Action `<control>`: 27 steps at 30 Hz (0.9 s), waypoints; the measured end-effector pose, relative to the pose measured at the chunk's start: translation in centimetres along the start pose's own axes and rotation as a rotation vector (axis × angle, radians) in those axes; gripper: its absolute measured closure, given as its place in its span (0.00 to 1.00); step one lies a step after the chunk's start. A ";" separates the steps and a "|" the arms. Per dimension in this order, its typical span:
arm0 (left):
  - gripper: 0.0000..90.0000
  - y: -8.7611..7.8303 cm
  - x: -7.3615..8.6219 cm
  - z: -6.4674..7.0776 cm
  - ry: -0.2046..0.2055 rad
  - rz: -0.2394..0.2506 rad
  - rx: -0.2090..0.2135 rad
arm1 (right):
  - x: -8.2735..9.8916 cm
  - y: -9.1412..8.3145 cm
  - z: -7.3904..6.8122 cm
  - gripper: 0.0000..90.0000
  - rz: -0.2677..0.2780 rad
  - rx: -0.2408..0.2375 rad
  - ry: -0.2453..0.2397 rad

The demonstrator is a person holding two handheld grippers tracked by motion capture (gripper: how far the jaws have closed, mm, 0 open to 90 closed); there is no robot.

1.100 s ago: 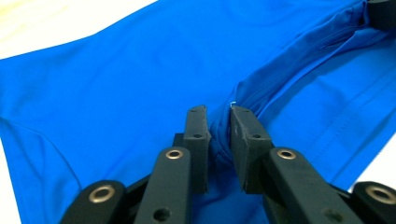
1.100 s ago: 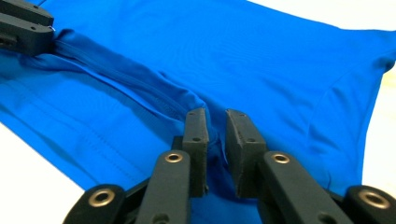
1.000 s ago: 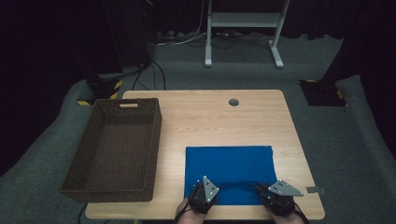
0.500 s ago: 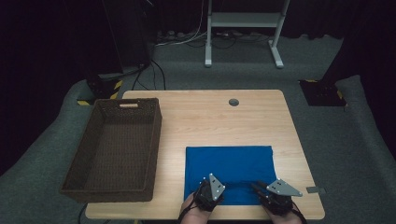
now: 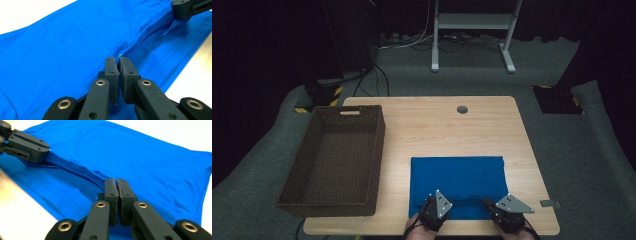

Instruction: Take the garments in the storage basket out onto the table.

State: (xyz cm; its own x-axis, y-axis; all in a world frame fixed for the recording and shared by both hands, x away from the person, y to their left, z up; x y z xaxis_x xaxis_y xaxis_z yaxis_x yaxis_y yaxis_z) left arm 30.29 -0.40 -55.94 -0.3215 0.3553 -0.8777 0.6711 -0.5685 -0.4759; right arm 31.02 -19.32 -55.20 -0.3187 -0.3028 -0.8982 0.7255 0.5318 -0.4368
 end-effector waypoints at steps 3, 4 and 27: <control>0.94 -0.6 0.2 0.5 0.017 0.005 0.008 | -0.2 -0.8 0.0 0.97 0.012 -0.018 0.014; 0.94 -0.7 0.3 0.6 0.019 0.005 0.011 | -0.2 -1.0 0.0 0.97 0.016 -0.026 0.023; 0.62 0.9 1.1 -0.1 0.021 -0.052 -0.005 | 1.6 1.3 0.1 0.79 -0.085 -0.016 0.016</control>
Point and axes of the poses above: each handheld gripper's, and its own axes: y roughly forward along the jaws, x roughly out of its underside, z roughly to its right, the point moved 6 cm from there along y, roughly forward along the jaws, and after that the axes turned 9 degrees about z, right-handed, at the moved point
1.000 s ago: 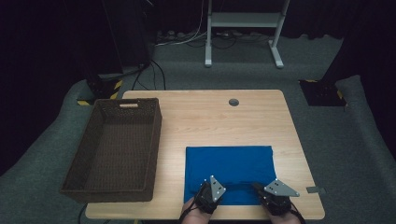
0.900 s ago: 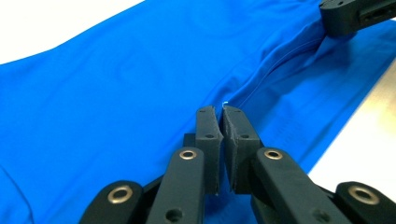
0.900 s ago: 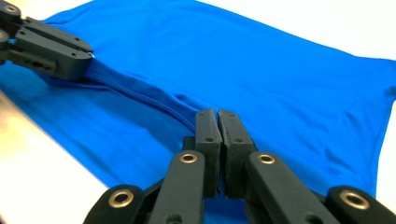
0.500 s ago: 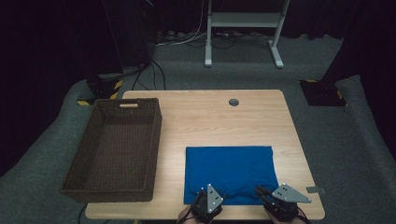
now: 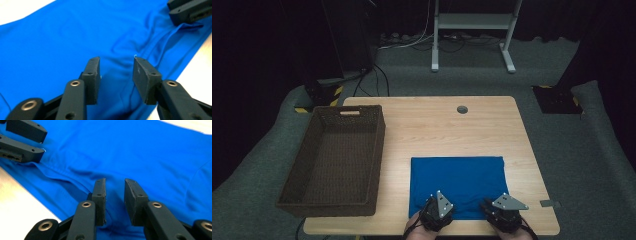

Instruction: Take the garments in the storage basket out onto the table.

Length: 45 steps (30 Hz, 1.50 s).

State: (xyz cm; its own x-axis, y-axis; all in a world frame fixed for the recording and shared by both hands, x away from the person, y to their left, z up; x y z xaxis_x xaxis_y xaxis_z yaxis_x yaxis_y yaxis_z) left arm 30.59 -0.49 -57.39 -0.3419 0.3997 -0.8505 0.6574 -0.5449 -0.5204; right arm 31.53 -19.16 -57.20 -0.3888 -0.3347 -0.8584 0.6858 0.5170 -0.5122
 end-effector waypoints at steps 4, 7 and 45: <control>0.61 -0.3 0.3 0.0 0.000 -0.006 0.005 | 0.4 -0.4 0.0 0.78 -0.014 -0.009 0.005; 0.58 -0.4 0.4 -0.1 -0.006 -0.003 0.007 | 0.4 -0.5 0.0 0.77 -0.019 -0.006 -0.001; 0.34 -2.7 3.2 -9.5 -0.130 -0.010 -0.130 | 0.6 -0.2 0.7 0.71 -0.006 -0.013 0.066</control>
Point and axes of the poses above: each handheld gripper's, and its own axes: y roughly forward along the jaws, x roughly out of its underside, z roughly to its right, the point moved 6 cm from there along y, roughly forward along the jaws, and after that the axes turned 9 degrees about z, right-handed, at the moved point
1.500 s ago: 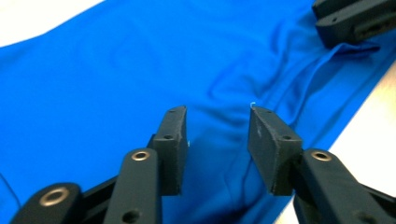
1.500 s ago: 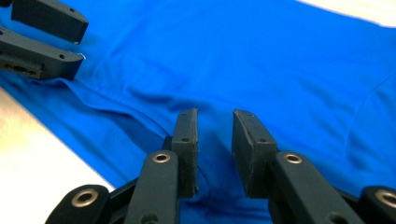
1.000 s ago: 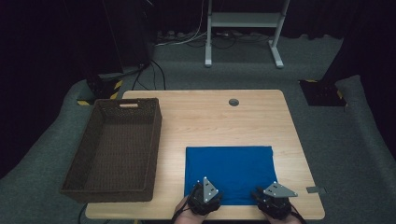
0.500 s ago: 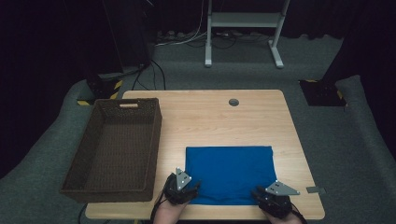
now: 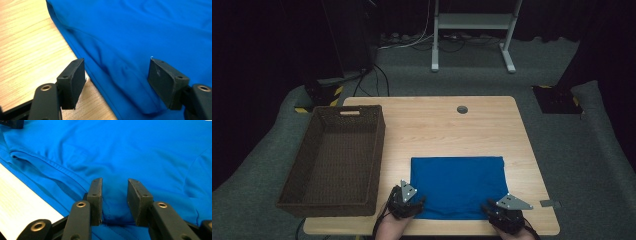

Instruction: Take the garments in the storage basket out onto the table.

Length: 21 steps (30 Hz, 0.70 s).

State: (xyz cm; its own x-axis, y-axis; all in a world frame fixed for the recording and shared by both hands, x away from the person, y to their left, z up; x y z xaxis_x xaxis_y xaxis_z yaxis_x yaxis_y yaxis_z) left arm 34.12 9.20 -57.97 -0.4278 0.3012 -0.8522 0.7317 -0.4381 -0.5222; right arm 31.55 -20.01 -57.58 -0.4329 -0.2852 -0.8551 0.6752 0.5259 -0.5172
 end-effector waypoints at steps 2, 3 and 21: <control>0.33 0.1 0.0 -0.2 -0.026 -0.008 0.010 | -0.1 0.0 0.0 0.68 -0.001 0.007 -0.007; 0.32 0.1 0.1 -0.3 -0.045 -0.014 0.016 | -0.1 0.0 0.1 0.65 -0.001 0.011 -0.012; 0.22 0.2 0.1 -0.5 -0.050 -0.028 0.008 | -3.2 2.6 -1.8 0.35 -0.043 0.045 -0.077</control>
Point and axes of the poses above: each handheld gripper's, and its own axes: y roughly forward along the jaws, x roughly out of its underside, z roughly to its right, the point moved 6 cm from there along y, roughly forward along the jaws, and after that the axes turned 9 degrees about z, right-handed, at the moved point
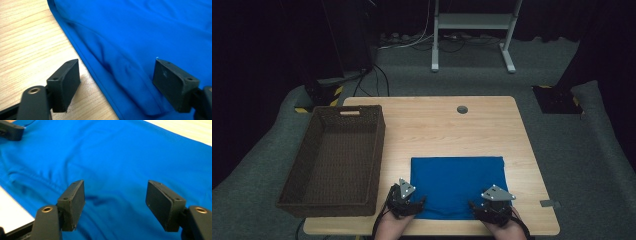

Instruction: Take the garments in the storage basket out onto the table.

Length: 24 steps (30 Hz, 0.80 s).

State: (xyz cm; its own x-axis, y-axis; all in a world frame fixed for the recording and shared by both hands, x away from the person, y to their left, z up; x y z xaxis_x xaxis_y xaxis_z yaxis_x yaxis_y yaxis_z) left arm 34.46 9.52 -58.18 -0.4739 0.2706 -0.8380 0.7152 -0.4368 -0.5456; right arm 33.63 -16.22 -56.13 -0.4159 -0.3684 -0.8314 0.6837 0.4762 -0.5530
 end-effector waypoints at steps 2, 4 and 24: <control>0.21 0.0 0.0 0.0 -0.003 -0.002 0.000 | -0.4 0.6 0.0 0.34 -0.018 0.008 -0.001; 0.19 0.0 0.0 0.0 -0.011 -0.003 0.006 | -0.8 1.2 -0.1 0.34 -0.027 0.013 -0.002; 0.16 -0.2 0.0 -0.4 -0.077 0.017 0.052 | 0.8 1.6 1.7 0.33 -0.069 0.045 0.095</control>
State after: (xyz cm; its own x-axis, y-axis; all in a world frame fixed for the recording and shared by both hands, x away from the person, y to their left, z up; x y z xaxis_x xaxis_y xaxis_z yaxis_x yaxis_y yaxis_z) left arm 34.55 9.94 -58.09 -0.5013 0.1965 -0.8426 0.6969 -0.4854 -0.5279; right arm 35.42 -17.10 -57.53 -0.5165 -0.3204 -0.7940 0.6767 0.4155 -0.6079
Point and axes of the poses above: each handheld gripper's, and its own axes: y roughly forward along the jaws, x roughly out of its underside, z roughly to its right, the point moved 6 cm from there along y, roughly forward along the jaws, and after that the axes turned 9 degrees about z, right-handed, at the moved point
